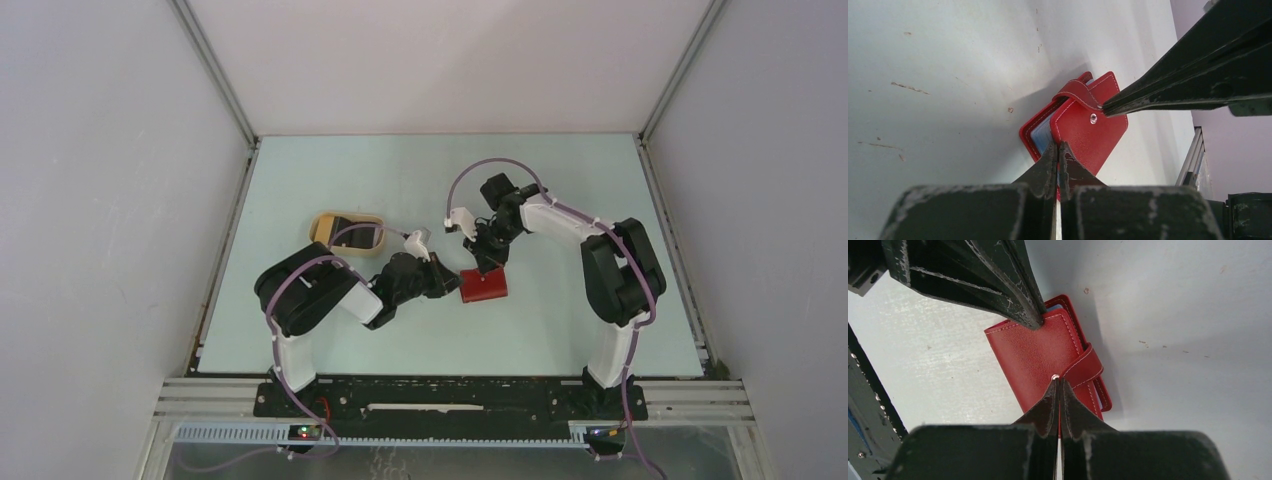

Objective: Put the credit cards into the card holder
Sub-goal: Close the card holder at the center of the board.

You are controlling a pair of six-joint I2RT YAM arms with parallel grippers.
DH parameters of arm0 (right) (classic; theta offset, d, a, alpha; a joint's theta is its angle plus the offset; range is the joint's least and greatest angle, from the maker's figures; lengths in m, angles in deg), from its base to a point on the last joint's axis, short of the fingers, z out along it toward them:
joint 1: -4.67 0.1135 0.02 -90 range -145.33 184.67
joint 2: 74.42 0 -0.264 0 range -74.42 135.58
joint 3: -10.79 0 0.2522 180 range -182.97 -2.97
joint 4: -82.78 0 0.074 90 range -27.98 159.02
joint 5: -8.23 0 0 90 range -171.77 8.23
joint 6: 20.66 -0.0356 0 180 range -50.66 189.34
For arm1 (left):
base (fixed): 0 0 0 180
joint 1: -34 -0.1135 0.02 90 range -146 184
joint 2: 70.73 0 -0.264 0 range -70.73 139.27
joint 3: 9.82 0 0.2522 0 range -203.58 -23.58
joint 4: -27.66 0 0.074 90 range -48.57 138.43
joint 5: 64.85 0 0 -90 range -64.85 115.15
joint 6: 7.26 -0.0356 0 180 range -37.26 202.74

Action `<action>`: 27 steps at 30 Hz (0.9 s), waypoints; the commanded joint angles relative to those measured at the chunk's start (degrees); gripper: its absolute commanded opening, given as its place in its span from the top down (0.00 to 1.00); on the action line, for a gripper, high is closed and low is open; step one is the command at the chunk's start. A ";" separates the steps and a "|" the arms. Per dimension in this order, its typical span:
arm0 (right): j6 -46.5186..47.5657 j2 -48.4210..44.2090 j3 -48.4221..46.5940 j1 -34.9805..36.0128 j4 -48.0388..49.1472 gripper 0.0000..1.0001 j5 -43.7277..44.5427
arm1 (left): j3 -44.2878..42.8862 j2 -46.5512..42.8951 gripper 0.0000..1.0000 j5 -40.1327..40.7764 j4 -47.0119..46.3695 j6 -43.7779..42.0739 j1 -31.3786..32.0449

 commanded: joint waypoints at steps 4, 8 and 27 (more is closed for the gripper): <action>-4.83 -2.29 3.51 1.49 5.53 0.99 2.59 | 0.52 1.23 1.00 -0.56 -1.28 1.28 -0.04; -5.29 -1.85 3.86 1.67 5.39 0.98 2.88 | 0.53 1.57 1.00 -0.72 -1.88 1.49 -0.04; -5.63 -2.59 3.86 1.85 2.09 1.00 1.84 | 0.99 1.58 1.00 -0.64 -2.74 1.94 -0.04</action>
